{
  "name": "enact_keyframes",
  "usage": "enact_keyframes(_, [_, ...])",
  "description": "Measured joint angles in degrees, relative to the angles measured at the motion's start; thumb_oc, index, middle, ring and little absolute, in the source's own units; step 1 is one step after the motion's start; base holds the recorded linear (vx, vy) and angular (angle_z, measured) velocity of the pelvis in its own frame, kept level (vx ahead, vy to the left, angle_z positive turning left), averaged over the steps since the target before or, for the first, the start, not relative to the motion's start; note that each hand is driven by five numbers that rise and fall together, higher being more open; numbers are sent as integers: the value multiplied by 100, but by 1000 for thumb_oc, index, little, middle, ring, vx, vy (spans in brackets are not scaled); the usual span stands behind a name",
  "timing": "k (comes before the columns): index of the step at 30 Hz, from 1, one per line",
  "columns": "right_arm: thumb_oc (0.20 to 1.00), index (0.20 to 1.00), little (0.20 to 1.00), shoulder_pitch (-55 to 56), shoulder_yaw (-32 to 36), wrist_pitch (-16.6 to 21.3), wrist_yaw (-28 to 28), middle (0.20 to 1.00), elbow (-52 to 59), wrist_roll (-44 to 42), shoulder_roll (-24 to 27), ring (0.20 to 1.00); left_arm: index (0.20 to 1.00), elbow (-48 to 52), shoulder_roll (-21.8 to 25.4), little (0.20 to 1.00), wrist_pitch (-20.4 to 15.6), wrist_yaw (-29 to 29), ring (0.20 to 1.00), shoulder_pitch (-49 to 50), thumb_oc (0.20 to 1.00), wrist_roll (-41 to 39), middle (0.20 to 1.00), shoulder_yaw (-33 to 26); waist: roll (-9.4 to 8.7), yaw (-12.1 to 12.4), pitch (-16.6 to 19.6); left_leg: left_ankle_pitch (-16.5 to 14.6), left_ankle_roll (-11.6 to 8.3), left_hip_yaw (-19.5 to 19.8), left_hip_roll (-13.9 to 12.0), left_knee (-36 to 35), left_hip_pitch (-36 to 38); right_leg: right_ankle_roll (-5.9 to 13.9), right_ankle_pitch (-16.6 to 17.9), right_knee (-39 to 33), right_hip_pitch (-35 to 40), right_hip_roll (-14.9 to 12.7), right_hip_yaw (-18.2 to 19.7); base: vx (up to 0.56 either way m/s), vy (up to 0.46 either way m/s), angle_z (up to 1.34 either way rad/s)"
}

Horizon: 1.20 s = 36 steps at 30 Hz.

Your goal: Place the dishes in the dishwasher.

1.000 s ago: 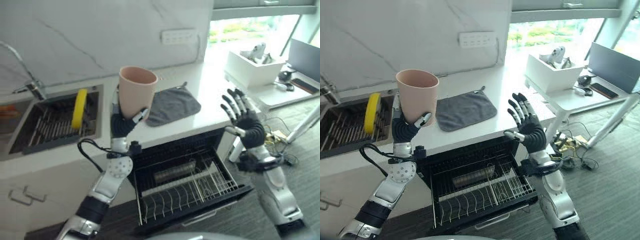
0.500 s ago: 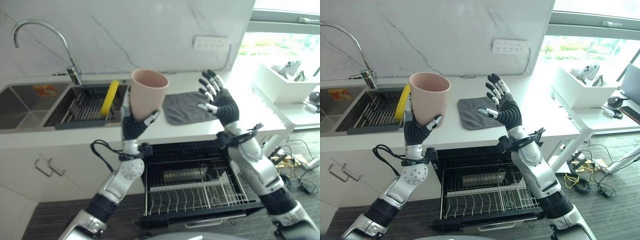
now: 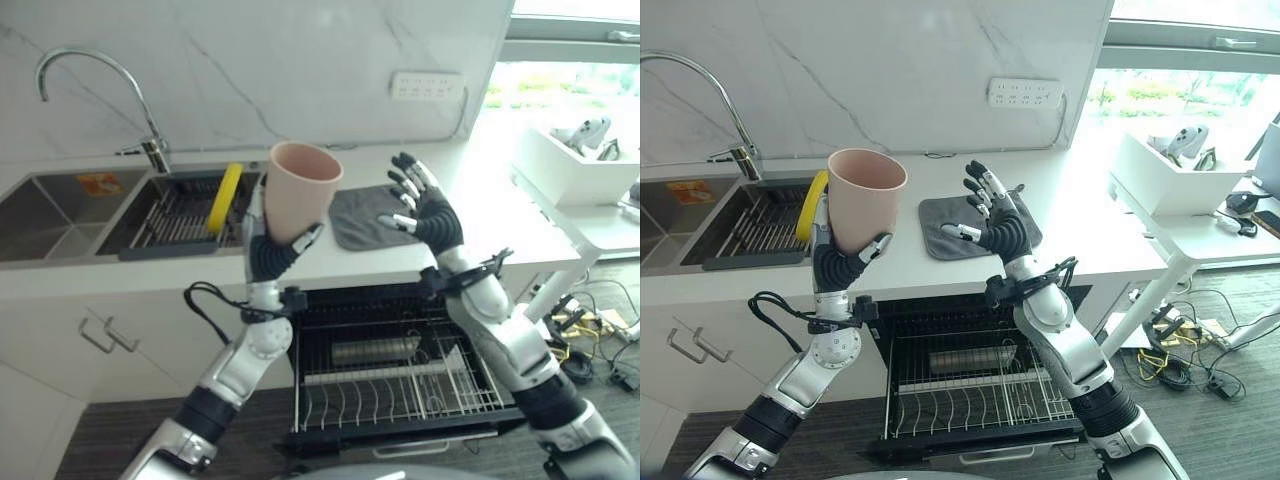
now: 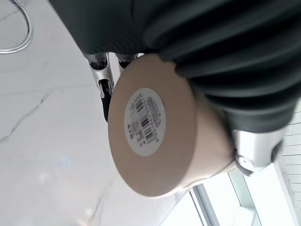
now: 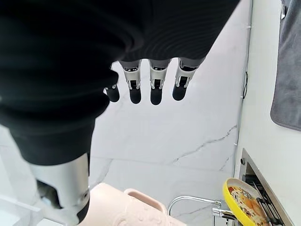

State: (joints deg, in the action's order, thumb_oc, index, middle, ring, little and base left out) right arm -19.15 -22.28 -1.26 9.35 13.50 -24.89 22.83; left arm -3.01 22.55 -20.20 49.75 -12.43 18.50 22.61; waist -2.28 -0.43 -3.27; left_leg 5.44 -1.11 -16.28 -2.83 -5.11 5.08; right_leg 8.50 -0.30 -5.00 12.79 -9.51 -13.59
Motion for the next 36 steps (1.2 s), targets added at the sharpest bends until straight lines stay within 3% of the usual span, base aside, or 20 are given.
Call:
enact_keyframes(8, [1000, 1000, 1000, -61, -263, -312, -222, 1000, -22, -349, -216, 1000, 200, 2, -22, 200, 3, 72, 200, -187, 200, 72, 200, 103, 0, 79, -1, 3, 3, 28, 5, 0, 5, 1, -10, 0, 63, 1, -41, 2, -2, 1])
enact_keyframes(14, [1000, 1000, 1000, -217, -426, -332, -459, 1000, -20, -547, -217, 1000, 200, 5, -30, 200, 5, -55, 200, -190, 200, 72, 200, 402, -3, 100, -3, 11, 4, 127, 14, -1, -1, -3, -47, 0, 79, 4, -138, 3, -3, 8])
enact_keyframes(29, [1000, 1000, 1000, -591, -421, -331, -215, 1000, -2, -541, -240, 1000, 200, -669, -42, 200, 8, -141, 200, -194, 200, 211, 200, 513, -36, 95, -73, 4, 2, 126, 19, -2, -1, 0, -82, 0, 75, 0, -137, 9, 1, 0])
enact_keyframes(36, [1000, 1000, 1000, -599, -438, -334, -82, 1000, -36, -641, -550, 1000, 200, -653, -76, 200, -32, 15, 200, -203, 200, 296, 200, 665, -23, 106, -127, 3, 3, 132, 26, -1, -3, 2, -92, 0, 81, -3, -143, 17, 2, 1])
